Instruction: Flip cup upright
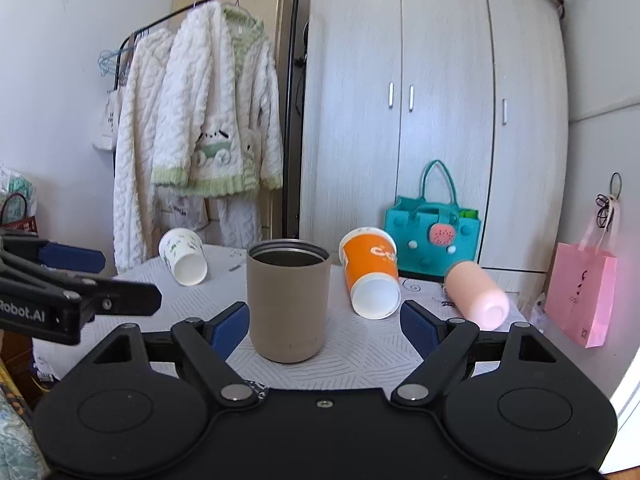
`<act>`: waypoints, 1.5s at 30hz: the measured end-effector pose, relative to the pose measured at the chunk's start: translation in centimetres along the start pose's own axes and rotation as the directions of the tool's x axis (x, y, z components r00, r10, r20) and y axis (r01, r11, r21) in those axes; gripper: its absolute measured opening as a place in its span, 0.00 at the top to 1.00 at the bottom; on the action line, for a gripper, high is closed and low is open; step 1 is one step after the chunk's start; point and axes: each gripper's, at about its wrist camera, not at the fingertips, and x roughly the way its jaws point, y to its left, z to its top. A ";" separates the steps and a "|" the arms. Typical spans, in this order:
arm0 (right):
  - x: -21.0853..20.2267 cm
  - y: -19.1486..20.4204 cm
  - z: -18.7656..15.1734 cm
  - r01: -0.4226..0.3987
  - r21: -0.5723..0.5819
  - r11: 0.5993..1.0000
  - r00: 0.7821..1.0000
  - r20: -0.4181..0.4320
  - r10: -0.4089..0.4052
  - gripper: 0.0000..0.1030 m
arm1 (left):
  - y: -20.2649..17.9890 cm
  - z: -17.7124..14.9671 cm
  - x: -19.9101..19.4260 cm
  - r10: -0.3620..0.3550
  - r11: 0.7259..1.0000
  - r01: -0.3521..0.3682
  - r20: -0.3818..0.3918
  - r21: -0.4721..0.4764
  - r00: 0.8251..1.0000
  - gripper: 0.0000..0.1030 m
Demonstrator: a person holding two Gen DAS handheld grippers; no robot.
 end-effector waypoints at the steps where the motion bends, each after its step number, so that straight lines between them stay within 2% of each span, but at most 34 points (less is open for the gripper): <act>1: -0.4 0.0 0.0 0.013 0.001 1.000 1.000 0.009 -0.013 0.17 | -0.1 -0.1 -0.2 0.002 1.000 -0.002 0.001 0.000 1.000 0.11; 5: -1.9 0.1 -0.3 0.060 0.006 0.998 0.998 0.025 -0.060 0.16 | -0.1 -0.5 -0.7 0.017 1.000 -0.017 -0.008 -0.013 1.000 0.11; 10: -2.5 0.2 -0.9 0.103 0.025 0.994 0.995 0.010 -0.103 0.10 | 0.5 -0.9 -0.7 0.050 0.997 -0.052 -0.031 -0.051 0.998 0.06; 12: -2.5 0.1 -1.2 0.115 0.039 0.993 0.993 -0.007 -0.115 0.01 | 0.8 -1.1 -0.4 0.068 0.996 -0.071 -0.042 -0.061 0.997 0.05; 16: -2.5 0.8 -1.8 0.168 0.024 0.985 0.986 -0.020 -0.168 0.01 | 1.3 -1.5 0.0 0.092 0.992 -0.097 -0.059 -0.077 0.994 0.01; 18: -2.6 0.9 -1.9 0.166 0.033 0.986 0.986 -0.024 -0.166 0.00 | 1.6 -1.8 0.1 0.102 0.990 -0.107 -0.060 -0.088 0.993 0.00; 24: -2.5 1.5 -2.2 0.217 0.038 0.976 0.976 -0.025 -0.216 0.00 | 2.1 -2.2 0.2 0.178 0.981 -0.180 -0.034 -0.074 0.983 0.00; 28: -2.4 1.5 -2.3 0.217 0.051 0.975 0.976 -0.031 -0.216 0.00 | 2.5 -1.7 -0.1 0.165 0.983 -0.164 0.004 -0.088 0.986 0.00; 32: -2.4 1.8 -2.4 0.254 0.025 0.967 0.967 -0.028 -0.253 0.00 | 2.4 -1.7 -0.6 0.164 0.983 -0.161 0.027 -0.086 0.986 0.00; 35: -2.9 1.7 -2.3 0.229 0.046 0.972 0.973 -0.020 -0.229 0.00 | 2.4 -1.9 -0.8 0.158 0.984 -0.155 0.031 -0.089 0.987 0.00; 41: -2.7 2.1 -2.1 0.248 0.056 0.967 0.969 -0.036 -0.246 0.00 | 3.4 -2.0 0.0 0.242 0.959 -0.241 -0.010 -0.147 0.970 0.00; 45: -2.4 2.2 -1.9 0.248 0.077 0.966 0.969 -0.040 -0.246 0.00 | 3.9 -2.1 0.1 0.266 0.951 -0.263 -0.009 -0.161 0.964 0.00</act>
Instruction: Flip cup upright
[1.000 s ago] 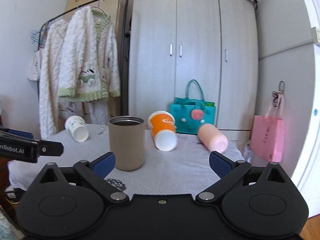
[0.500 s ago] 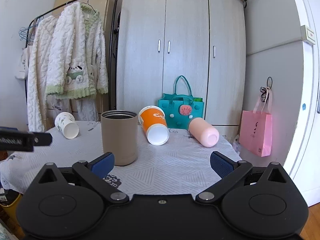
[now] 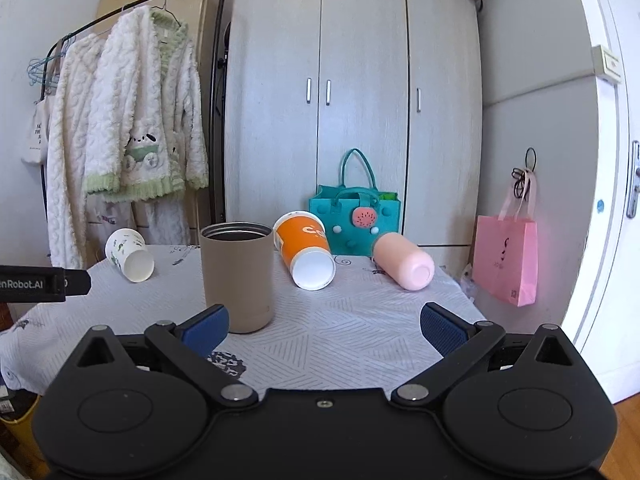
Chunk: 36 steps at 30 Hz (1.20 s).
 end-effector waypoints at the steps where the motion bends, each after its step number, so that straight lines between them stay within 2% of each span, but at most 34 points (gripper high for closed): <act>1: 0.0 0.1 0.0 0.005 -0.003 1.000 1.000 0.000 -0.005 0.00 | -0.1 0.0 0.0 -0.002 1.000 0.002 0.000 0.017 1.000 0.00; 9: 0.6 0.0 -0.4 0.036 -0.008 0.999 0.999 -0.007 -0.036 0.00 | -0.8 -0.7 -0.2 -0.029 0.998 0.027 0.016 0.065 0.999 0.00; 13: 0.6 -0.1 -0.5 0.056 -0.005 0.998 0.998 0.000 -0.056 0.00 | -1.5 -1.2 -0.3 -0.054 0.992 0.051 0.020 0.118 0.998 0.00; 18: 0.7 -0.3 -0.6 0.052 -0.004 0.999 0.999 -0.008 -0.052 0.00 | -1.7 -1.3 -0.3 -0.069 0.992 0.067 0.012 0.102 0.998 0.00; 24: 1.0 -0.5 -0.8 0.055 0.000 0.998 0.998 -0.022 -0.055 0.00 | -1.9 -1.3 0.8 -0.027 0.994 0.031 -0.044 0.106 0.999 0.00; 28: 0.9 -0.4 -0.9 0.055 -0.003 0.999 0.998 -0.020 -0.055 0.00 | -1.4 -1.3 0.8 -0.022 0.997 0.025 -0.032 0.073 0.999 0.00; 33: 1.0 -0.1 -0.9 0.059 -0.011 0.998 0.998 -0.021 -0.059 0.00 | -1.6 -1.1 0.7 0.021 0.997 -0.020 -0.015 0.080 1.000 0.00; 36: 0.9 0.0 -1.0 0.060 -0.016 0.998 0.998 -0.022 -0.061 0.00 | -1.4 -1.1 0.5 -0.011 0.997 0.012 -0.020 0.072 1.000 0.00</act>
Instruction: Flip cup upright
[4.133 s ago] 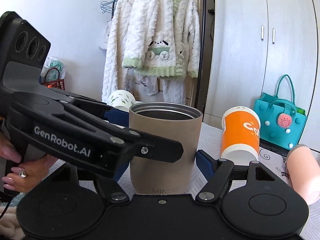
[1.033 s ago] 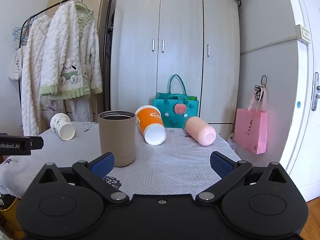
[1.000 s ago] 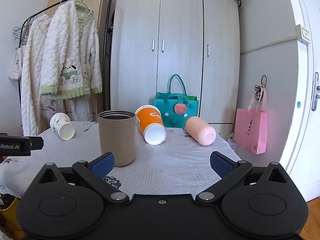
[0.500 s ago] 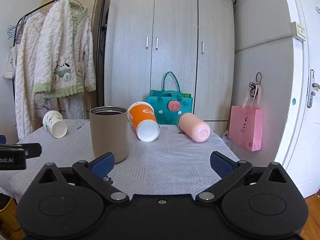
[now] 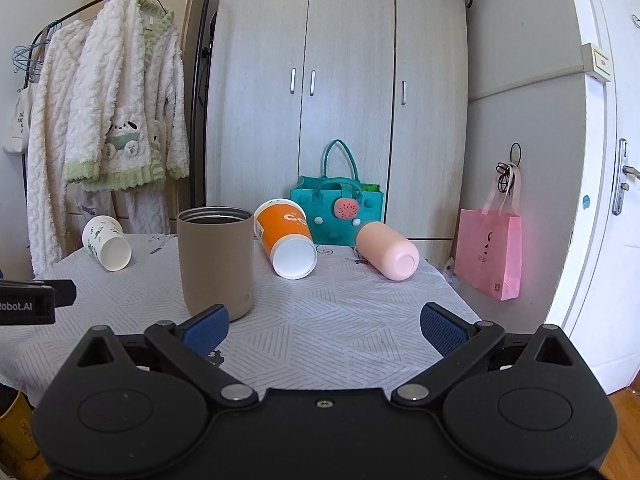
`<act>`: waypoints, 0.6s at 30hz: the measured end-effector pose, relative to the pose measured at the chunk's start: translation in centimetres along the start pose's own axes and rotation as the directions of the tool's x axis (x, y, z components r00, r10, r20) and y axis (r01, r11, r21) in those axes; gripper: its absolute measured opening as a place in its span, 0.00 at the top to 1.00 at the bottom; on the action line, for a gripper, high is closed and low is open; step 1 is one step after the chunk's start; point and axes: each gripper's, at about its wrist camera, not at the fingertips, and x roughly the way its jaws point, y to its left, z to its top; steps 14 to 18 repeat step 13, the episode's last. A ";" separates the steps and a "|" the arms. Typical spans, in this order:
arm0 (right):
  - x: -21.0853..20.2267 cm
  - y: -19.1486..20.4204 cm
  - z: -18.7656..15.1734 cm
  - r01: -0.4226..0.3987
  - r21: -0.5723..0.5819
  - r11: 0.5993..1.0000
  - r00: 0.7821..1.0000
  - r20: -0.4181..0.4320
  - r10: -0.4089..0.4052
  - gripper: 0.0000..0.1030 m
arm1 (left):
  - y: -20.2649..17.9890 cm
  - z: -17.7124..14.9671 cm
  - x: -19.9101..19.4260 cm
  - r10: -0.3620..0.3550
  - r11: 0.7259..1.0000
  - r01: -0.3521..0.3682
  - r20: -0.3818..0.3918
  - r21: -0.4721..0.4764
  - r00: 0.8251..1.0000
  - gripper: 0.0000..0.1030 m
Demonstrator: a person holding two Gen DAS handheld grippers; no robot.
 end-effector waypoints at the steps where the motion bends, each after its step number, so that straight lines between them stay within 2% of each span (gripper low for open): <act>1: 0.0 0.0 0.0 0.000 -0.002 1.000 1.000 0.000 0.000 0.00 | 0.1 0.0 0.0 -0.012 1.000 0.012 -0.004 -0.006 1.000 0.00; 3: -0.1 0.1 0.0 0.002 -0.003 1.000 1.000 0.001 -0.002 0.00 | 0.0 0.0 0.0 -0.026 1.000 0.026 -0.010 -0.007 1.000 0.00; 18: -0.1 0.0 0.0 0.004 -0.002 1.000 1.000 0.000 -0.004 0.00 | -0.5 -0.2 -0.6 -0.005 0.999 0.004 0.026 0.033 1.000 0.00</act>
